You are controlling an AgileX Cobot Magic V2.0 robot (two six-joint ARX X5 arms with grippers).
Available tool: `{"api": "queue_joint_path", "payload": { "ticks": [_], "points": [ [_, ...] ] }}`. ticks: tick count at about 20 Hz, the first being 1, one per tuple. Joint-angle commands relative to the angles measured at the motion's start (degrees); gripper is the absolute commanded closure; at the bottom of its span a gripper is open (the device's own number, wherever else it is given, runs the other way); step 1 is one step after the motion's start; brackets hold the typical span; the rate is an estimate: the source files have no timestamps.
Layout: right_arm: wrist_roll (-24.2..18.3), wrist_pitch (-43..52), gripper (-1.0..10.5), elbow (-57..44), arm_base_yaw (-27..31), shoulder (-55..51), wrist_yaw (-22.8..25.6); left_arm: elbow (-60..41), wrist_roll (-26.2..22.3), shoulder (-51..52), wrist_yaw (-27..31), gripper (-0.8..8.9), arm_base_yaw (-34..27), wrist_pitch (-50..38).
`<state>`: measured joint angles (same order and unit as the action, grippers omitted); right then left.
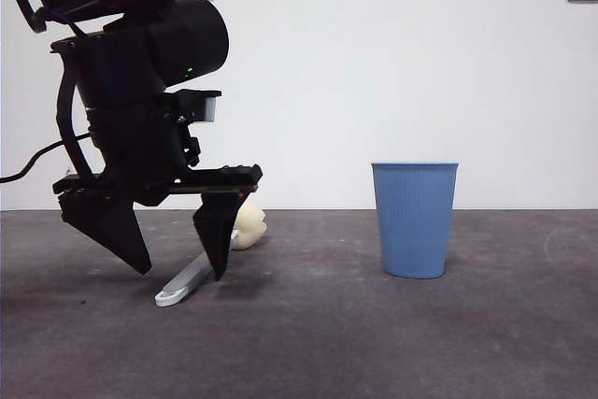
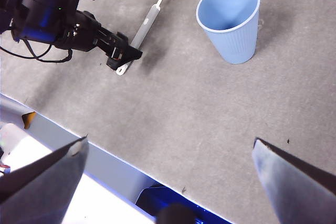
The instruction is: Pick up the cup brush,pick up the cup,insert the brush into the cup,clean the cup,put the cup brush back,put the cup back to the fixed position on the table
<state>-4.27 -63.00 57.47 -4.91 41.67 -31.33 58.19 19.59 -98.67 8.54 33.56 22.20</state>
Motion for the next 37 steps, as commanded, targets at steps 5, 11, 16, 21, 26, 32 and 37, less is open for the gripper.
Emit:
{"api": "queue_joint_path", "payload": {
  "ticks": [5, 11, 16, 21, 26, 32, 37],
  "points": [
    [0.44, 0.44, 3.5, 0.2, -0.15, -0.04, -0.04, -0.04, 1.88, -2.84, 0.37, 5.19, 2.4, 0.2],
    [0.44, 0.42, 3.5, 0.2, -0.15, -0.04, -0.07, 0.0, 1.79, -2.25, 0.0, 7.91, 2.49, 2.62],
    [1.33, 0.37, 3.5, 0.2, -0.15, 0.42, -0.11, 0.02, -0.57, 2.64, 0.39, 7.91, 0.83, 5.9],
    [3.76, 1.64, 3.5, 0.17, -0.17, 3.48, -2.6, 0.02, -5.11, 12.57, 0.35, 8.22, 0.04, 8.61],
    [4.24, 9.38, 3.5, -0.31, -3.08, 7.93, -5.57, 0.02, -9.09, 26.14, -0.28, 8.22, 0.11, 14.6],
    [10.47, 28.57, 3.5, -13.25, -15.06, 9.55, 8.44, 0.02, -12.79, 39.08, -1.55, 8.22, 0.11, 25.4],
    [16.11, 45.77, 3.5, -25.66, -26.53, 10.36, 27.8, 0.02, -17.11, 43.28, -1.57, 8.22, 0.11, 39.43]
  ]
}}
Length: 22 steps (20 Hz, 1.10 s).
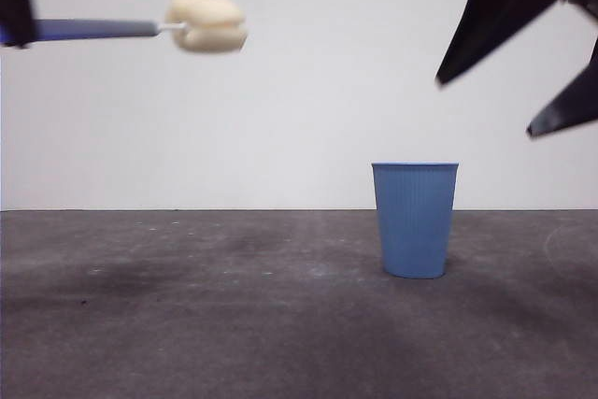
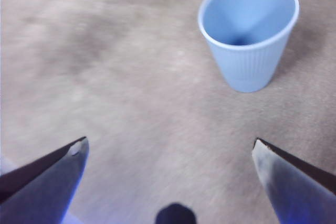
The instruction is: Pick up the cup brush,pick up the cup,insert the brush into the cup,clean the cup,put the cup brush back,put the cup back to the fixed position on the table
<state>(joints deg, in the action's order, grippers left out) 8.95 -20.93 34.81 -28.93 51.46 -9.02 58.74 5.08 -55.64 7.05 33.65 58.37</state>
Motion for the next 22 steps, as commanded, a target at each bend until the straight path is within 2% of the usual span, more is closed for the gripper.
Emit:
{"api": "queue_joint_path", "payload": {
  "ticks": [1, 4, 8, 11, 16, 22],
  "points": [
    [3.39, 6.23, 3.5, -4.9, -4.22, 1.07, 9.38, -0.52, -3.52, 0.24, -0.11, 8.22, 0.02, 6.12],
    [4.02, 15.82, 3.5, -9.18, -6.86, 3.72, 16.46, -0.52, -5.38, 0.24, -0.11, 8.22, 0.02, 11.17],
    [2.93, 27.45, 3.5, -10.49, -6.82, 10.64, 20.02, -0.52, -5.81, 0.24, -0.15, 8.22, 0.02, 12.02],
    [2.49, 35.95, 3.5, -10.49, -6.71, 17.51, 20.48, -0.52, -6.36, 0.24, -2.91, 8.22, 0.02, 12.02],
    [1.44, 46.23, 3.5, -10.49, -5.33, 27.04, 21.4, -0.52, -6.38, 0.24, -2.95, 8.22, 0.02, 13.29],
    [0.13, 54.9, 3.5, -10.49, -1.22, 32.96, 20.33, -0.52, -6.21, 0.24, -2.95, 8.22, 0.02, 13.42]
  ]
}}
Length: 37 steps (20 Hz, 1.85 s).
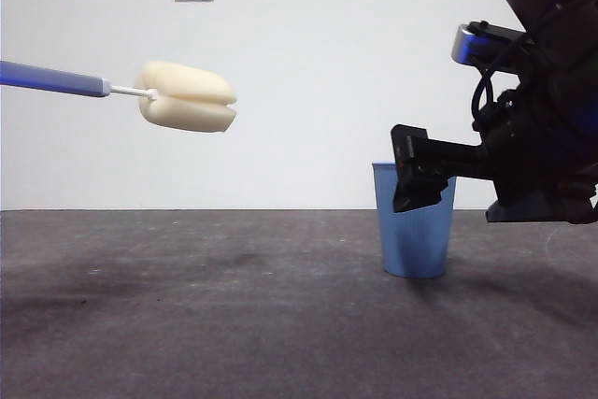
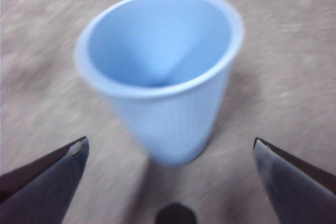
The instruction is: Pick up the cup brush,pick up the cup,insert the brush into the cup,clean the cup,put the cup brush back,put the cup back to the fixed position on the table
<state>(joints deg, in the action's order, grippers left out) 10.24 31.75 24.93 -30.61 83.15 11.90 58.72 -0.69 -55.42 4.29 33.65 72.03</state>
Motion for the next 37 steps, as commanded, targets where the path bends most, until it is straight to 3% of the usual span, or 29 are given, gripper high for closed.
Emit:
{"api": "queue_joint_path", "payload": {
  "ticks": [1, 7, 10, 23, 28, 31, 34, 37],
  "points": [
    [-1.38, 3.89, 3.5, -0.61, 0.87, 2.1, -2.1, -0.5, -0.37, 0.02, -0.2, 8.22, 0.02, -0.44],
    [-3.69, 11.63, 3.5, -0.59, 2.47, 6.69, -3.02, -0.5, 0.76, 0.0, -0.24, 8.22, 0.02, -1.01],
    [-3.67, 16.22, 3.5, -0.52, 3.91, 8.61, -5.79, -0.5, 1.09, 0.0, -0.28, 8.22, 0.02, -1.09],
    [-5.35, 19.67, 3.6, 5.16, 4.35, 15.78, -7.54, -0.5, 1.99, 0.0, -0.35, 8.22, 0.02, -2.36],
    [-5.4, 19.19, 7.7, 5.25, 4.35, 16.39, -7.54, -0.5, 1.99, 0.0, -0.35, 8.22, 0.02, -3.43],
    [-5.38, 19.1, 9.3, 5.25, 4.28, 16.37, -8.24, -0.5, 1.97, 0.0, -0.33, 8.22, 0.02, -3.76],
    [-5.62, 16.87, 9.6, 5.27, 4.22, 15.15, -10.49, -0.5, 0.94, -0.04, -0.17, 8.22, 0.02, -4.04],
    [-9.9, 6.84, 9.6, 5.29, 3.74, 9.11, -10.01, -0.5, -1.49, -0.68, 0.02, 8.22, 0.02, -4.28]
  ]
}}
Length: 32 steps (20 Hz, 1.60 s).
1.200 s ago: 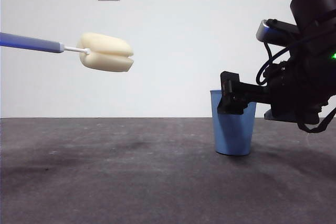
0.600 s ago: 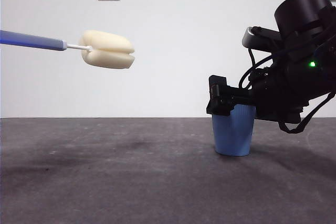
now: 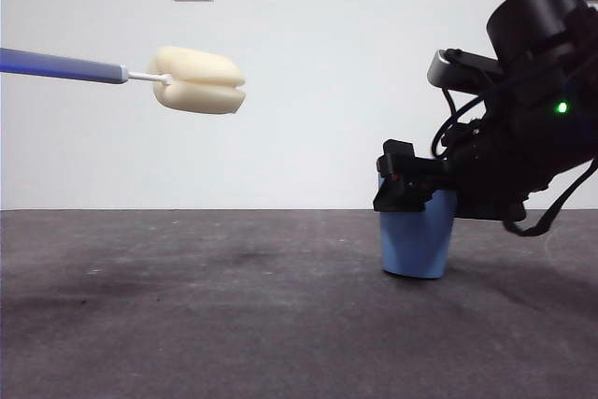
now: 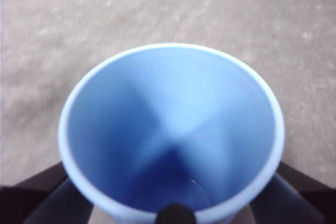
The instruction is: Pick up the cup brush,pick up the cup,insert the brush into the cup,clean the cup,put the cup brush back,put the cup back to the fixed position on the table
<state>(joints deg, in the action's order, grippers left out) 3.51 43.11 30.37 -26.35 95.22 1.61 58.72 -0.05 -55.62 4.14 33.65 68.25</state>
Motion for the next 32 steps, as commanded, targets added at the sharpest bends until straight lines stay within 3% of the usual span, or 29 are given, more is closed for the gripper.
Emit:
{"api": "queue_joint_path", "payload": {
  "ticks": [1, 5, 9, 13, 19, 27, 32],
  "points": [
    [-5.4, -8.92, 9.6, -0.09, -0.87, -5.95, 0.33, -0.5, -3.45, -0.9, 0.22, 8.22, 0.02, -0.52],
    [-15.21, -32.89, 9.6, 3.37, -4.11, -17.53, 6.01, -0.5, -7.65, -3.85, 0.22, 8.22, 0.02, -1.14],
    [-27.71, -56.19, 9.6, 11.02, -8.92, -20.33, 19.39, -0.5, -11.23, -6.8, 0.07, 8.22, 0.39, -3.56],
    [-40.87, -65.22, 9.6, 13.31, -13.38, -20.22, 28.65, -0.5, -14.49, -8.98, -0.28, 8.22, 3.15, -4.11],
    [-47.58, -69.35, 9.6, 13.31, -16.96, -20.04, 32.63, -0.5, -15.04, -10.88, -1.51, 8.22, 10.73, -4.46],
    [-50.99, -70.42, 9.6, 13.31, -23.85, -17.66, 36.3, -0.5, -13.18, -11.87, -3.1, 8.22, 15.8, -6.56],
    [-52.09, -70.38, 9.6, 13.31, -24.48, -16.76, 38.01, -0.5, -11.72, -12.2, -3.23, 8.22, 17.14, -6.36]
  ]
}}
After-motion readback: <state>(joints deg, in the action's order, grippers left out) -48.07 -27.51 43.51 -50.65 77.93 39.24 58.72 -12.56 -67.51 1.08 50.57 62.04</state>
